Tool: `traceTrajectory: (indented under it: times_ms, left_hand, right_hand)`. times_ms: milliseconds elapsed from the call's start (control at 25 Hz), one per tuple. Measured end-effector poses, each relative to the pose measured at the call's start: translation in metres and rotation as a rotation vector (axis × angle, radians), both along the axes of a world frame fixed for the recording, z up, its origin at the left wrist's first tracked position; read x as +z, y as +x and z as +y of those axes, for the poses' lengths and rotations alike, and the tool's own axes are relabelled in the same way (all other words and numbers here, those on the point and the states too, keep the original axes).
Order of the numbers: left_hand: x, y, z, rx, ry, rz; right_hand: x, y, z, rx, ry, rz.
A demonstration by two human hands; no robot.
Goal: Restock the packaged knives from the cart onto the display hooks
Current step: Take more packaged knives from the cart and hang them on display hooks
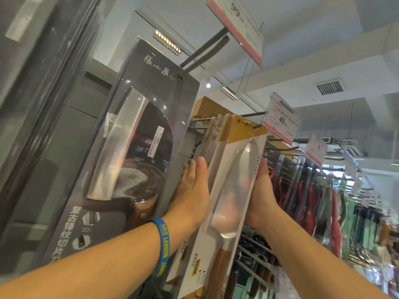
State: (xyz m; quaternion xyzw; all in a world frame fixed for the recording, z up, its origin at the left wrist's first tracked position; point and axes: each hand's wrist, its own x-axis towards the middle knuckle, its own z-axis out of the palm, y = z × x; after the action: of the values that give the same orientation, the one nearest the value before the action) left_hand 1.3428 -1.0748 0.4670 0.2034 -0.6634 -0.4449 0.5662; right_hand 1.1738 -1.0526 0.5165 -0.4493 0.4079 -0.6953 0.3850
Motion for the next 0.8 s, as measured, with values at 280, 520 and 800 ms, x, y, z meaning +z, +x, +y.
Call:
traceTrajectory:
  times_ms: [280, 520, 800]
  left_hand:
    - [0.006, 0.001, -0.009, -0.002, 0.011, -0.011]
    - [0.021, -0.006, -0.023, -0.045, 0.257, 0.143]
    - [0.021, 0.0, -0.025, -0.191, 0.233, 0.195]
  right_hand:
    - [0.002, -0.006, -0.006, 0.085, 0.023, 0.051]
    - [0.01, 0.0, -0.015, 0.149, 0.052, 0.015]
    - [0.013, 0.001, -0.017, 0.262, 0.014, 0.064]
